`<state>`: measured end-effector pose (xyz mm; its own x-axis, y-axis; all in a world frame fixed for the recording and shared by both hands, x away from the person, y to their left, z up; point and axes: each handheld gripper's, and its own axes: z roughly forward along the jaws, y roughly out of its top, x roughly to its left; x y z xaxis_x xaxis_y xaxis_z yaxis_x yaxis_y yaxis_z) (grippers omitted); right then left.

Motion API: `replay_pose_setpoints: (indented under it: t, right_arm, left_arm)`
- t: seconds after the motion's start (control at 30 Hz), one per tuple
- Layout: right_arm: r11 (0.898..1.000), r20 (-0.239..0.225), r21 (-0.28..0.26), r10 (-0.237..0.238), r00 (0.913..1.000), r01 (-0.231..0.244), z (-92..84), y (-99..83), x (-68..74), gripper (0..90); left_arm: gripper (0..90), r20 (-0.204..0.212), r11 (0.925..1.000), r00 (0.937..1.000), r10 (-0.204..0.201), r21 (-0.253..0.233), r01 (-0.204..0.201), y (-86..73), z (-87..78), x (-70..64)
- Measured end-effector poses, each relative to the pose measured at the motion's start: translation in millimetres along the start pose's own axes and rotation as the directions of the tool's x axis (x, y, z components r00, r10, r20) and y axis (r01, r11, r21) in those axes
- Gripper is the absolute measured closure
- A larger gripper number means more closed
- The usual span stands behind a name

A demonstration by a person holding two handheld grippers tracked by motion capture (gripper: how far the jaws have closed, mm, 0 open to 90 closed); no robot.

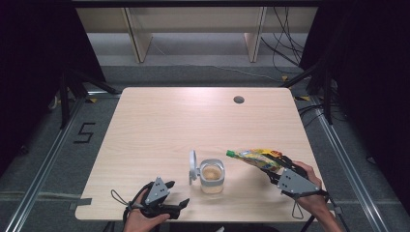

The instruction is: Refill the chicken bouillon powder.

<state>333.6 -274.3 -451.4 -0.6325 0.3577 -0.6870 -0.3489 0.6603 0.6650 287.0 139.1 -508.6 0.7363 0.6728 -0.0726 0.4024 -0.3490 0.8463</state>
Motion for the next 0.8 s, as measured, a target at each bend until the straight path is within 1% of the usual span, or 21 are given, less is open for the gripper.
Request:
replay_pose_setpoints:
  t: [0.03, 0.07, 0.1, 0.13, 0.17, 0.2, 0.27, 0.3, 0.33, 0.37, 0.4, 0.43, 0.47, 0.5, 0.53, 0.57, 0.6, 0.7, 0.73, 0.77, 0.8]
  right_arm:
    - [1.0, -0.004, 0.0, 0.028, 0.9996, -0.028, 0.7, -1.5, -0.1, 66.0]
    - [0.999, 0.0, -0.008, 0.034, 0.9994, -0.034, 2.7, -3.7, -1.4, 66.3]
    - [0.998, -0.009, -0.009, 0.067, 0.9977, -0.067, 3.7, -6.3, -2.5, 66.5]
    - [0.996, 0.0, -0.007, 0.094, 0.9956, -0.094, 3.8, -7.8, -2.1, 66.6]
    - [0.994, 0.006, -0.012, 0.11, 0.9939, -0.11, 3.7, -8.9, -2.3, 66.7]
    - [0.993, -0.001, -0.016, 0.115, 0.9934, -0.115, 4.4, -10.7, -4.2, 66.8]
    - [0.985, 0.006, -0.031, 0.168, 0.9858, -0.168, 4.9, -14.2, -5.7, 66.9]
    - [0.985, 0.006, -0.031, 0.168, 0.9858, -0.168, 4.9, -14.2, -5.7, 66.9]
    - [0.98, 0.015, -0.036, 0.195, 0.9808, -0.194, 5.1, -16.4, -7.1, 66.9]
    - [0.966, 0.025, -0.055, 0.253, 0.9673, -0.251, 7.1, -21.8, -10.9, 67.2]
    - [0.962, 0.036, -0.06, 0.27, 0.9623, -0.267, 8.4, -23.7, -11.7, 67.3]
    - [0.963, 0.046, -0.065, 0.265, 0.9632, -0.262, 9.1, -25.5, -13.4, 67.4]
    - [0.957, 0.033, -0.057, 0.286, 0.9577, -0.284, 10.2, -26.5, -12.6, 67.5]
    - [0.953, 0.039, -0.055, 0.3, 0.9531, -0.298, 11.8, -28.7, -12.3, 67.6]
    - [0.957, 0.046, -0.06, 0.287, 0.9569, -0.284, 12.8, -31.0, -14.1, 67.7]
    - [0.957, 0.046, -0.06, 0.287, 0.9569, -0.284, 12.8, -31.0, -14.1, 67.7]
    - [0.939, 0.038, -0.044, 0.342, 0.9388, -0.341, 14.4, -37.4, -12.4, 68.0]
    - [0.931, 0.046, -0.038, 0.365, 0.93, -0.363, 15.6, -42.6, -12.4, 68.3]
    - [0.922, 0.022, -0.031, 0.387, 0.9218, -0.386, 15.6, -43.7, -10.8, 68.4]
    - [0.917, 0.021, -0.023, 0.398, 0.917, -0.398, 15.9, -44.4, -9.9, 68.7]
    - [0.914, 0.034, -0.042, 0.406, 0.9135, -0.404, 16.4, -46.1, -10.3, 68.7]
  left_arm:
    - [20.7, -0.005, 0.9999, 0.9999, -0.011, -0.007, 0.011, -0.1, 0.5, -0.9]
    - [20.7, -0.003, 0.9999, 0.9999, 0.012, 0.002, -0.012, 0.1, -0.4, 1.0]
    - [20.7, -0.002, 1.0, 1.0, 0.006, 0.001, -0.006, -0.1, -0.3, 0.9]
    - [20.7, -0.004, 1.0, 1.0, 0.002, -0.001, -0.002, -0.1, -0.5, 0.6]
    - [20.7, 0.0, 1.0, 1.0, 0.003, 0.002, -0.003, 0.1, -0.8, 1.0]
    - [20.7, -0.001, 1.0, 1.0, 0.001, -0.003, -0.001, 0.1, -0.7, 0.8]
    - [20.7, -0.004, 1.0, 1.0, 0.0, -0.004, 0.0, 0.0, -0.6, 0.7]
    - [20.7, -0.004, 1.0, 1.0, 0.0, -0.004, 0.0, 0.0, -0.6, 0.7]
    - [20.7, 0.001, 1.0, 1.0, 0.005, 0.005, -0.005, 0.2, -0.8, 1.2]
    - [20.7, -0.002, 1.0, 1.0, 0.004, -0.001, -0.004, -0.1, -0.3, 0.6]
    - [20.7, -0.002, 1.0, 1.0, 0.004, -0.001, -0.004, -0.1, -0.1, 0.7]
    - [20.7, -0.005, 1.0, 1.0, 0.004, 0.001, -0.004, -0.1, -0.2, 0.6]
    - [20.7, -0.012, 0.9999, 0.9999, 0.007, 0.008, -0.007, -0.1, -0.5, 1.0]
    - [20.7, -0.006, 1.0, 1.0, 0.004, 0.002, -0.004, -0.3, 0.0, 1.2]
    - [20.7, -0.008, 1.0, 1.0, 0.004, 0.002, -0.004, -0.3, -0.1, 1.6]
    - [20.7, -0.008, 1.0, 1.0, 0.004, 0.002, -0.004, -0.3, -0.1, 1.6]
    - [20.7, -0.007, 1.0, 1.0, -0.003, 0.001, 0.003, -0.3, -0.3, 1.2]
    - [20.7, -0.007, 1.0, 1.0, 0.001, -0.001, -0.001, 0.1, -0.9, 1.5]
    - [20.7, -0.007, 1.0, 1.0, 0.001, -0.002, -0.001, 0.1, -1.1, 1.5]
    - [20.7, -0.005, 1.0, 1.0, -0.003, -0.007, 0.003, 0.1, -1.2, 1.1]
    - [20.7, -0.005, 0.9999, 0.9999, -0.011, -0.013, 0.01, 0.1, -0.9, 0.4]
